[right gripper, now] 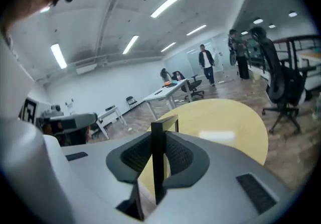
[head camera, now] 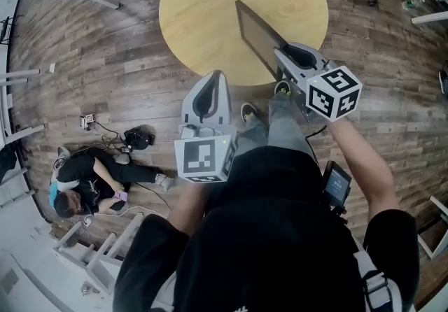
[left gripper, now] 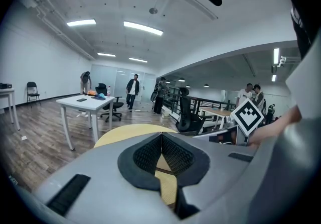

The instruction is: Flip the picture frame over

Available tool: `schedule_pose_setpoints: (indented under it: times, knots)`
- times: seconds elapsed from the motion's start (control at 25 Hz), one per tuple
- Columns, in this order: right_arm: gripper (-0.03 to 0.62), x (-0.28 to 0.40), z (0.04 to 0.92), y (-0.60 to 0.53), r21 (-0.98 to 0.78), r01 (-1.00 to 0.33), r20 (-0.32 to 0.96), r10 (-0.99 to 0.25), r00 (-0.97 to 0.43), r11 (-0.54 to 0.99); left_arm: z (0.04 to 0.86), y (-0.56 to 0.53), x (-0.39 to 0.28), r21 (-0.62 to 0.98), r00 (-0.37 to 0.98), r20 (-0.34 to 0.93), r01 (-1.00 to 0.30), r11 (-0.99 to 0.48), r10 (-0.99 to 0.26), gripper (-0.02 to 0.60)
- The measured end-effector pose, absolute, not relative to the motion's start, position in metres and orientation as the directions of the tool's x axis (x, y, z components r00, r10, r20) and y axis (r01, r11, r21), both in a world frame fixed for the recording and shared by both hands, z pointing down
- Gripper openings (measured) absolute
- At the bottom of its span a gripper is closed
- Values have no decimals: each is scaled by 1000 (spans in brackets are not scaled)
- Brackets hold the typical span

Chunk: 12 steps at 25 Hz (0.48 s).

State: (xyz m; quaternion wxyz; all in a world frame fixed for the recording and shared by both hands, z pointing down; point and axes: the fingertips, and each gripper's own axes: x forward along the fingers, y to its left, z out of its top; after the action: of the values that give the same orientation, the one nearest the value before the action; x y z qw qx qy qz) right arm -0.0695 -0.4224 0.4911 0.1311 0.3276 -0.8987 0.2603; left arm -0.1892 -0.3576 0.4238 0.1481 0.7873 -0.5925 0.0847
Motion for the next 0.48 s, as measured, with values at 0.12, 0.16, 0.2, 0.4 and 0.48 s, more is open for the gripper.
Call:
schedule_pose_setpoints:
  times: [0.12,0.16,0.2,0.4,0.48]
  knots:
    - [86,-46,501,-431,-571,-668,382,-566,-731,477,425,-360,-191,130,281,315,-959,-253,-906,23]
    - [84,-39,506,-432,-616,-665,380,-581,-720,421,426,-361,-191,129,281,316,-959,-253,-906,22]
    - [83,-31,512,-432,-647,-666,384,-595,-706,372,426,-361,-192,129,281,317,-959,-252,-906,23]
    - [80,-2,558,-423,-665,-716,476,-619,-624,210,429,-361,-191,129,289,327,-957,-260,-900,21]
    - [81,6,578,-419,-662,-731,514,-610,-603,164,430,-361,-189,126,291,329,-956,-264,-898,21]
